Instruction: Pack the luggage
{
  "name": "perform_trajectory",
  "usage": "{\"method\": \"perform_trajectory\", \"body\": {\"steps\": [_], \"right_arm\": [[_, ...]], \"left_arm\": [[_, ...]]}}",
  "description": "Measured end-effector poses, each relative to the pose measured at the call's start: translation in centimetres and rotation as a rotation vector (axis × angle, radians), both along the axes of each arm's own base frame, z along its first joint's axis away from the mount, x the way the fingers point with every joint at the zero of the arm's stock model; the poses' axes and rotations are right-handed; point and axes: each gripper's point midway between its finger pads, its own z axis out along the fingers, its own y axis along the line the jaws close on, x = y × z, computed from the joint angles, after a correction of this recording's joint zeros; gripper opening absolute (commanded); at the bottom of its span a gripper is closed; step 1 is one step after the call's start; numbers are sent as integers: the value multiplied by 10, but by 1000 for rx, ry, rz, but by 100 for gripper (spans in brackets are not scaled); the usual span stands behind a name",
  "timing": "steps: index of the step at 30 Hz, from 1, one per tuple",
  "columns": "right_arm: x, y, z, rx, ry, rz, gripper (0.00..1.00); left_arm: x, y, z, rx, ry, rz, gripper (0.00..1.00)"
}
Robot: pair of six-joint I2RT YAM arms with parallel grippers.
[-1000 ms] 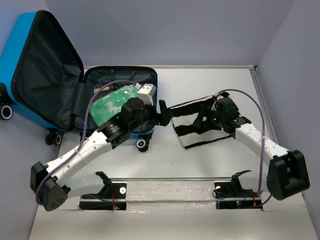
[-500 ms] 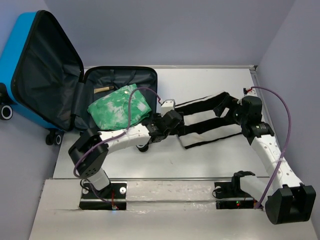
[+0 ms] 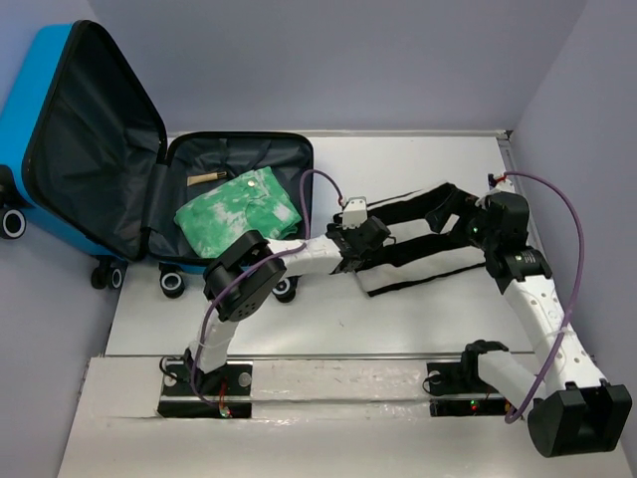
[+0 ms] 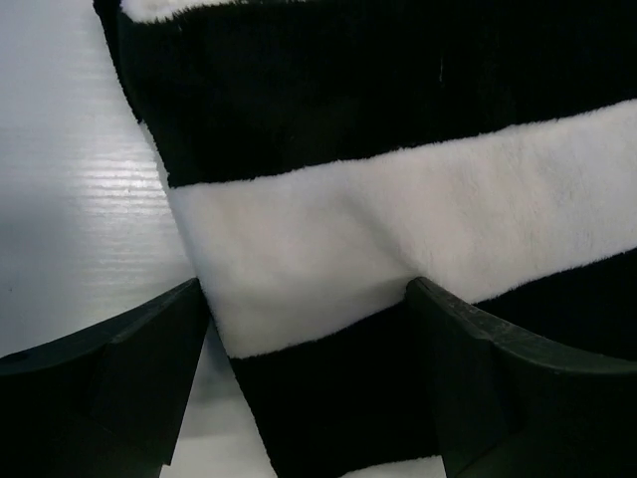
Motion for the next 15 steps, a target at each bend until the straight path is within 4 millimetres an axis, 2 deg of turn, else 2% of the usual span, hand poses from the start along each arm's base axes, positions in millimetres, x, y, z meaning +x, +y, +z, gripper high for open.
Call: {"method": "perform_trajectory", "body": {"steps": [1,2,4,5,9,12,15], "right_arm": [[0,0,0,1,0,1,91],[0,0,0,2,1,3,91],[1,1,-2,6,10,7,94],[3,0,-5,10,20,5,95],[17,-13,-19,23,75,-40,100],[36,-38,-36,49,134,-120,100],[47,-66,-57,57,187,-217,100]], "left_arm": [[2,-2,1,-10,-2,2,68],[5,-3,0,-17,-5,10,46],[8,-3,-2,-20,-8,22,23],[9,-2,-2,-20,-7,19,7],[16,1,-4,-12,-16,26,6],[20,6,-3,18,-29,16,6],[31,20,1,87,-58,14,6]]}}
